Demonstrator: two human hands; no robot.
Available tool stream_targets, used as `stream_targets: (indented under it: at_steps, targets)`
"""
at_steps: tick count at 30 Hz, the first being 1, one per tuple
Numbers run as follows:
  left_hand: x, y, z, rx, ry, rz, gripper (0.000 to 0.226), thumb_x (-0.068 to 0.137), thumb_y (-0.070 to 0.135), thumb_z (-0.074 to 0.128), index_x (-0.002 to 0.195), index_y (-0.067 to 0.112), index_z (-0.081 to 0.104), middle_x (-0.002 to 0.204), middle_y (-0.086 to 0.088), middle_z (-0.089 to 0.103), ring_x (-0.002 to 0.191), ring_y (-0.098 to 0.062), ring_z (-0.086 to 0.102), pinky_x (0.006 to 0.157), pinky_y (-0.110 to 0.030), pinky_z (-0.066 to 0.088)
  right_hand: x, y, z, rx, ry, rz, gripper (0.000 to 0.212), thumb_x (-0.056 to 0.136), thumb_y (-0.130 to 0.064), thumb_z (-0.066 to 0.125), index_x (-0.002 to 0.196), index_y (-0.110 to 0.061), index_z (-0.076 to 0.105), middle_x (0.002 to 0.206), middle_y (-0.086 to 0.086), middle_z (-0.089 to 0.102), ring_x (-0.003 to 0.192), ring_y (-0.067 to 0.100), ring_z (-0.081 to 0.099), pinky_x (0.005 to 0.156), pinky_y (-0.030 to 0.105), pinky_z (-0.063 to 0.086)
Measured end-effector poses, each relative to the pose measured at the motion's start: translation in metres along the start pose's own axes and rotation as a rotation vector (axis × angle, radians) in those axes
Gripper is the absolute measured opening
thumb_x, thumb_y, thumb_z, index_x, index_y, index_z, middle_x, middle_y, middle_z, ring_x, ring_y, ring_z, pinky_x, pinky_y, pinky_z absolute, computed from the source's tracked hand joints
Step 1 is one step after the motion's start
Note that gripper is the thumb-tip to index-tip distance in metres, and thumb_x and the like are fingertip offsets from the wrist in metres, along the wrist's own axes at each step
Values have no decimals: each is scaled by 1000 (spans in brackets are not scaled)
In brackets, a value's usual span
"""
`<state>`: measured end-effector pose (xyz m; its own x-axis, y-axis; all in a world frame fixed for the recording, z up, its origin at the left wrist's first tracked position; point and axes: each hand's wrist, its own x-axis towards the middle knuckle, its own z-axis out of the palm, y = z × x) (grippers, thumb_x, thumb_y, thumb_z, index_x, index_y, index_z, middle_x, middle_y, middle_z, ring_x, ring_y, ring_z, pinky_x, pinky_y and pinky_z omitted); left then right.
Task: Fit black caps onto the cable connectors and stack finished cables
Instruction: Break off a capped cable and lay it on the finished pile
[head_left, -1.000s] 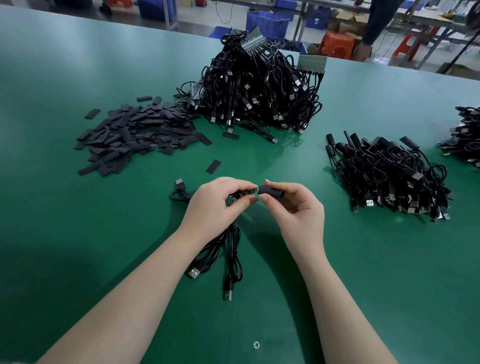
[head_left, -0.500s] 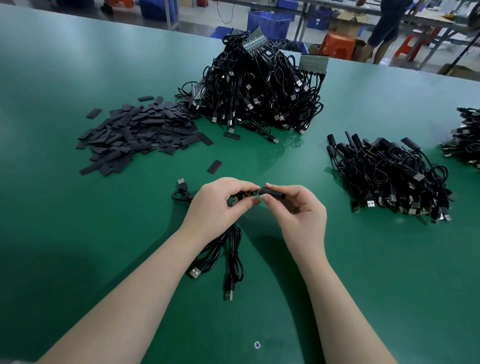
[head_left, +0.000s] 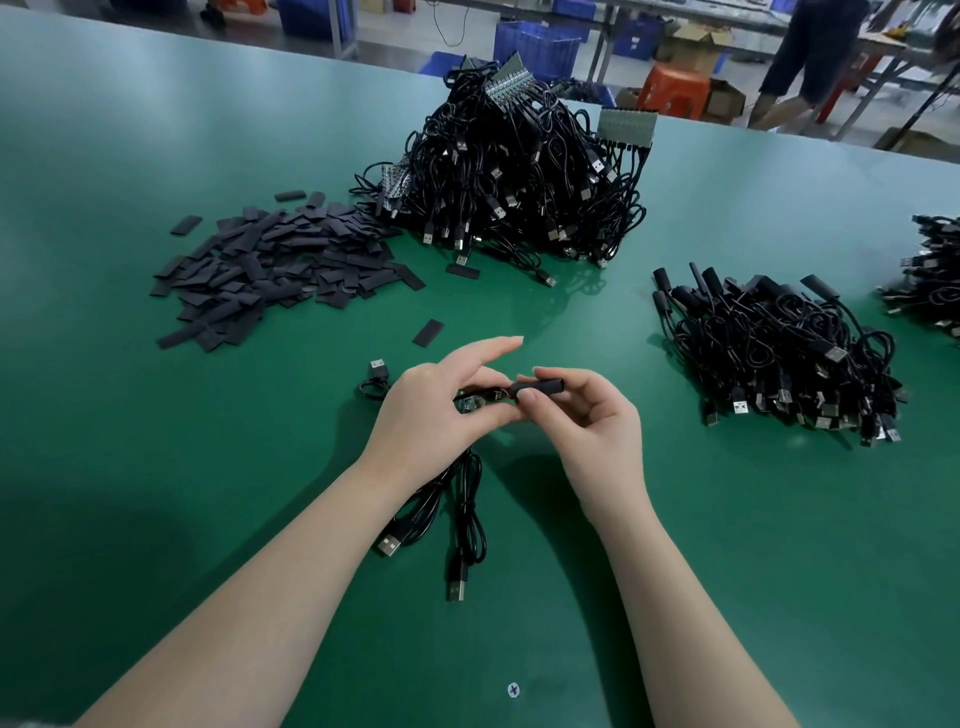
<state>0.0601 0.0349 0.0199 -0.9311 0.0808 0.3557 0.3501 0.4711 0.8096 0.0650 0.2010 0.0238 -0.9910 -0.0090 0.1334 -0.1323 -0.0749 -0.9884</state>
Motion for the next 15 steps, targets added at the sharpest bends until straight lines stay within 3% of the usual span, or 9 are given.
stream_targets:
  at_steps: [3,7,10,15]
  targets:
    - [-1,1,3,42,3,47,57,79,41,69,132,47,49,109,27,68,108,12,58,97,-11,41,1,0,-1,54,67,33,18,85,-4,74,90,-22,72,87,1,77,83,14,73,77,22,57]
    - [0,-2,2,95,83,52,42,81,28,73,121,35,63,103,20,70,100,7,62,91,-13,46,2,1,0,109,93,67,19,85,-5,74,88,-24,73,89,4,77,83,15,73,77,23,57]
    - [2,-6,-1,131,126,32,17,80,30,77,97,31,74,90,20,70,90,5,63,80,-8,44,2,2,1,120,89,86,18,86,-7,74,89,-24,73,90,5,77,84,17,73,74,21,56]
    - [0,-1,1,138,125,84,11,80,27,78,91,29,76,85,18,71,88,4,62,80,-2,38,0,3,3,93,73,85,18,85,-7,75,87,-25,74,83,2,76,81,15,73,76,22,57]
